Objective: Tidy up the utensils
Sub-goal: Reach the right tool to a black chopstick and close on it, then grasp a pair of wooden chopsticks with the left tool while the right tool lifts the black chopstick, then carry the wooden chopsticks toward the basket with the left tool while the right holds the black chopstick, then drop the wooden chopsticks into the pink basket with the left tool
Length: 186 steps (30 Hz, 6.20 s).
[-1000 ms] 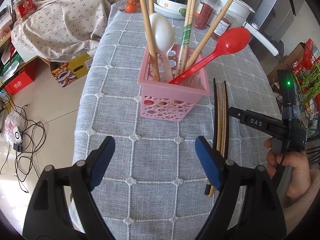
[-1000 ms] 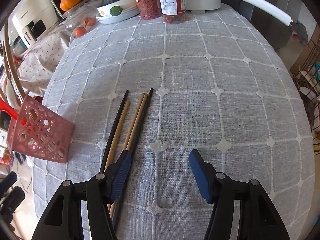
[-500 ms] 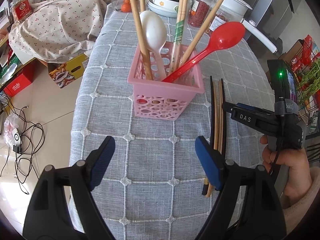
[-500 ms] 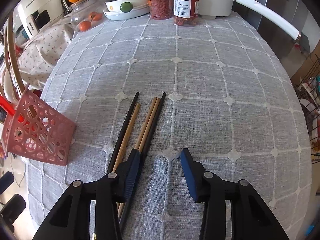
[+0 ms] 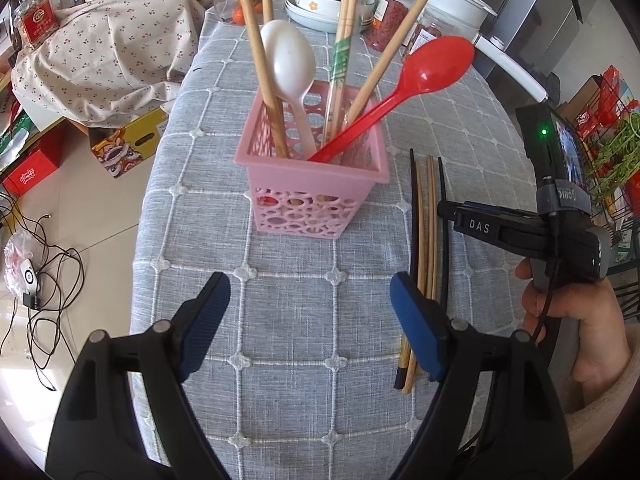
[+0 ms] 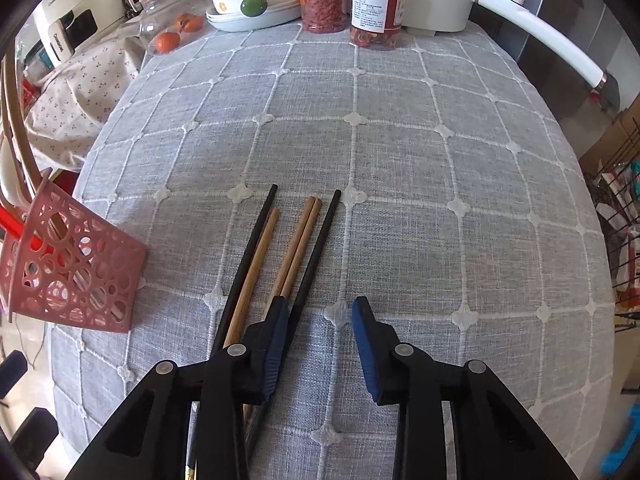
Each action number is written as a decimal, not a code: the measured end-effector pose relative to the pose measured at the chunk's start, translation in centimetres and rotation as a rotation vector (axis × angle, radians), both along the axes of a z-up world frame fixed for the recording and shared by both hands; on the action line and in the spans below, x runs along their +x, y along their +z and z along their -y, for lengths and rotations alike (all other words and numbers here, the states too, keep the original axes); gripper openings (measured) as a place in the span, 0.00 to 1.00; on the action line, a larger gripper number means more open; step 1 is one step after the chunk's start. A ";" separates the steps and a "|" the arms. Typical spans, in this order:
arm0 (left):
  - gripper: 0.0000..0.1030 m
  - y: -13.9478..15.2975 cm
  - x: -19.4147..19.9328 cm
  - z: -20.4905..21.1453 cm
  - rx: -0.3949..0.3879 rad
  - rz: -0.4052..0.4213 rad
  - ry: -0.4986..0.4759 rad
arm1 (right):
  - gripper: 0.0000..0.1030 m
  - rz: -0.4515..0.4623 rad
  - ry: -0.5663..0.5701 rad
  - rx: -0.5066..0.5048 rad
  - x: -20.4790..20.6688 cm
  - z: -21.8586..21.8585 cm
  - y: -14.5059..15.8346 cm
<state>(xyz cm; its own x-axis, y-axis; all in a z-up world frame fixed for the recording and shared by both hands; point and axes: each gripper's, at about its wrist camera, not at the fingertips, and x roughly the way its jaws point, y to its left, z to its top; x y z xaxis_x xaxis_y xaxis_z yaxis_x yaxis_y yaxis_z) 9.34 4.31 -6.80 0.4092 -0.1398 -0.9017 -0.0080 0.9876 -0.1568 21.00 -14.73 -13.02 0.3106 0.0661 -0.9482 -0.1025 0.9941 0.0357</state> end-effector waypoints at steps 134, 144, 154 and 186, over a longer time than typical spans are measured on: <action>0.10 5.8 -1.9 -0.5 -0.120 0.172 -0.138 | 0.05 -0.004 0.132 0.226 -6.0 1.4 3.7; 0.10 10.9 -2.7 -4.2 -0.308 0.532 0.002 | 0.05 0.186 0.163 0.299 -7.5 1.7 10.1; 0.10 12.4 -1.1 -4.4 -0.201 0.901 0.193 | 0.05 0.385 0.190 0.321 -8.9 0.5 15.1; 0.49 8.6 3.1 -3.4 -0.048 0.664 0.190 | 0.05 0.513 0.176 0.415 -9.8 0.9 21.1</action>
